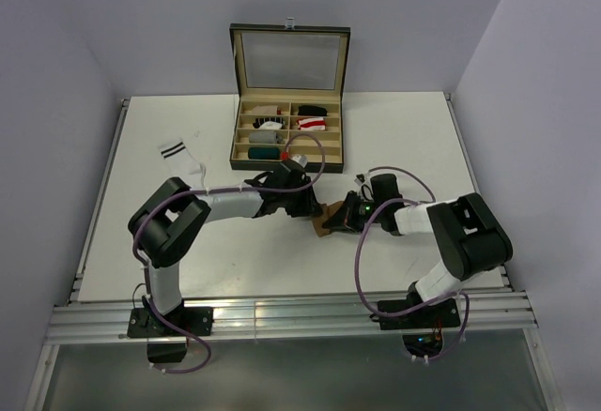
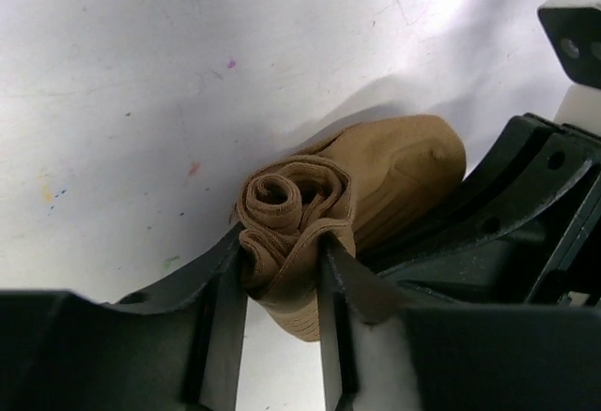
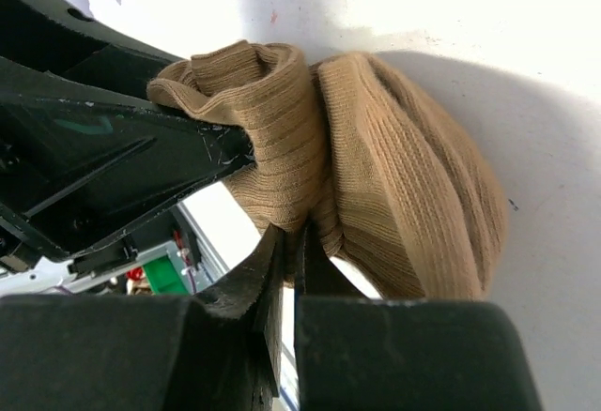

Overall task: Roll the socks
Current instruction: Roll the sock at the center of the board.

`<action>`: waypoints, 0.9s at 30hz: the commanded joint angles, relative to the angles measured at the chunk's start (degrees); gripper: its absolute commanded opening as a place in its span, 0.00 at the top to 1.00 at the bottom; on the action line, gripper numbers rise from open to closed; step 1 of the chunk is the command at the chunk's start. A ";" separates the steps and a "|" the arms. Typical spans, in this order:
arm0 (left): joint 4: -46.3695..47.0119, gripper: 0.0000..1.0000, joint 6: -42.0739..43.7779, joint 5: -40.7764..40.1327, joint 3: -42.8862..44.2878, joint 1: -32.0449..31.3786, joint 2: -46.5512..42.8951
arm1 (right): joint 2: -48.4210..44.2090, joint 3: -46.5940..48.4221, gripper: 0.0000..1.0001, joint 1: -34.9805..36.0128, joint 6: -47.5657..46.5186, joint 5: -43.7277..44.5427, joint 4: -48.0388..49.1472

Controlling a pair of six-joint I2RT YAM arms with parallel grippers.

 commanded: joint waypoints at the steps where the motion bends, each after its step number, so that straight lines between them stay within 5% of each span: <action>1: -6.52 0.70 1.22 -2.01 1.52 -1.22 2.95 | -1.02 -0.90 0.95 0.18 -3.41 8.53 -8.42; 5: -9.51 0.73 2.44 -4.82 2.22 -1.31 3.04 | -7.34 0.24 0.65 0.18 -4.64 11.08 -11.57; 8: -11.54 0.73 3.50 -6.75 2.93 -1.31 2.87 | -14.80 1.38 0.57 0.10 -4.64 14.32 -14.20; 13: -13.12 0.73 4.99 -7.90 3.63 -1.31 2.43 | -18.60 3.05 0.56 0.01 -4.11 24.34 -19.30; 20: -13.74 0.73 6.05 -7.73 3.81 -1.31 1.55 | -8.78 7.53 0.67 0.01 -4.12 27.08 -18.61; 27: -15.84 0.75 7.54 -7.90 3.63 -1.13 0.06 | 0.37 13.06 0.68 -0.08 -4.38 29.19 -15.71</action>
